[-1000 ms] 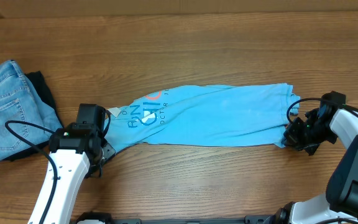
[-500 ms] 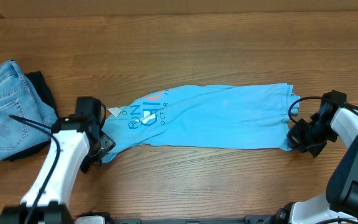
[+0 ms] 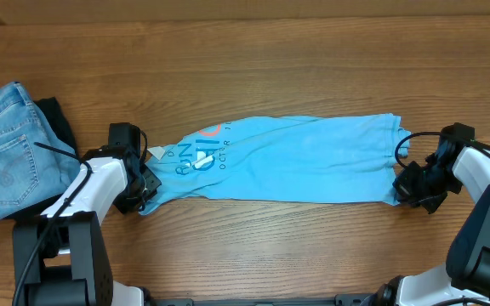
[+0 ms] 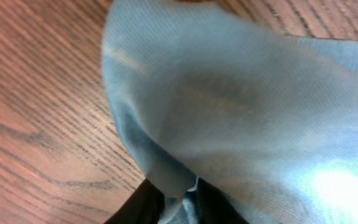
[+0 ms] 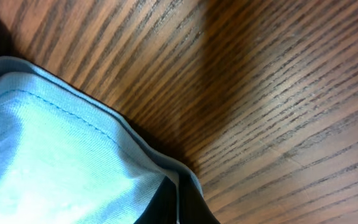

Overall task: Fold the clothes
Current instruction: 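Regrasp the T-shirt edges with both grippers and lift it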

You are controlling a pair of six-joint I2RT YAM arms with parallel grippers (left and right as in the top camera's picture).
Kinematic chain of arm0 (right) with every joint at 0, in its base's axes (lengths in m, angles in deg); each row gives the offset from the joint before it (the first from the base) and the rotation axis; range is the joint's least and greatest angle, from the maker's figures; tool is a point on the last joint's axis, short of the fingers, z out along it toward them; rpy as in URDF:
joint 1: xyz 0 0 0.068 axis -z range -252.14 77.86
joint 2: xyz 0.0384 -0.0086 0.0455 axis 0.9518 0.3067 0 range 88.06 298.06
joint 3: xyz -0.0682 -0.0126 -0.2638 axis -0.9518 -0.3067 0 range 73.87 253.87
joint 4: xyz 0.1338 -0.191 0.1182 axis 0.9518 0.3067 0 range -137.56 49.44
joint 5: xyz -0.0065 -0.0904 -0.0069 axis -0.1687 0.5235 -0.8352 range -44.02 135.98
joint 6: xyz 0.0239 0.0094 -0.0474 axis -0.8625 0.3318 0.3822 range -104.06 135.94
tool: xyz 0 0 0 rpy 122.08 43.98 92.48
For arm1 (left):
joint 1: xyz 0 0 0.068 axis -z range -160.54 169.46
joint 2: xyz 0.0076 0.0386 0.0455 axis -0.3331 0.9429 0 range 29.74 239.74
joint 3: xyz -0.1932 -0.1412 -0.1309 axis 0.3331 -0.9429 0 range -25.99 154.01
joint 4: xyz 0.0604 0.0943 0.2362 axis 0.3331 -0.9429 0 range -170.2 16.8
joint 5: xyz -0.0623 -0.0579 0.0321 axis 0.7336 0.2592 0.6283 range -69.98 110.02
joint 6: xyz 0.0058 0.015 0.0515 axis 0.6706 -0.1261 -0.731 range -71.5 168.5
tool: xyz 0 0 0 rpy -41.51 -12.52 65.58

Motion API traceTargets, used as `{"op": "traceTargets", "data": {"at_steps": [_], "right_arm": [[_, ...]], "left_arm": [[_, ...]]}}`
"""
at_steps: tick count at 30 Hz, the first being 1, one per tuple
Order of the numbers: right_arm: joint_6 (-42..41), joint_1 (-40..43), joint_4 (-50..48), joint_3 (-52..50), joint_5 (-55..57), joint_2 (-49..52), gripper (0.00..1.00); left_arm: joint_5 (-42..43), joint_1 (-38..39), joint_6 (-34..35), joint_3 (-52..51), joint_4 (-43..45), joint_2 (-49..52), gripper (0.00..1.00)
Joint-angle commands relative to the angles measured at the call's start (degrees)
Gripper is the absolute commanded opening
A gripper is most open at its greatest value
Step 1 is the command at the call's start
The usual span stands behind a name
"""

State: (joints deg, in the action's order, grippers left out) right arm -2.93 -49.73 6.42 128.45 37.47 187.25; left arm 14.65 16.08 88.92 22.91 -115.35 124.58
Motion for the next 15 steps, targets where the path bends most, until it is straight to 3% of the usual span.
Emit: {"op": "traceTargets", "data": {"at_steps": [1,3,8,11,15], "right_arm": [[-0.39,0.15,-0.09,1.16,0.94,-0.81,0.04],[-0.42,0.15,-0.09,1.16,0.94,-0.81,0.04],[1.53,0.15,2.91,6.03,-4.04,-2.25,0.04],[3.98,0.15,9.49,14.88,-4.13,-7.19,0.04],[7.41,0.17,15.21,25.09,-4.90,-13.33,0.04]], "left_arm": [[-0.94,-0.46,-0.87,-0.98,-0.46,2.27,0.15],[-0.74,-0.46,-1.29,-0.98,-0.61,2.25,0.04],[4.92,-0.46,-8.02,3.89,-6.60,-1.60,0.04],[6.49,-0.46,-11.98,13.38,-14.80,-11.67,0.04],[7.48,-0.46,-12.17,23.08,-18.23,-23.96,0.04]]}}
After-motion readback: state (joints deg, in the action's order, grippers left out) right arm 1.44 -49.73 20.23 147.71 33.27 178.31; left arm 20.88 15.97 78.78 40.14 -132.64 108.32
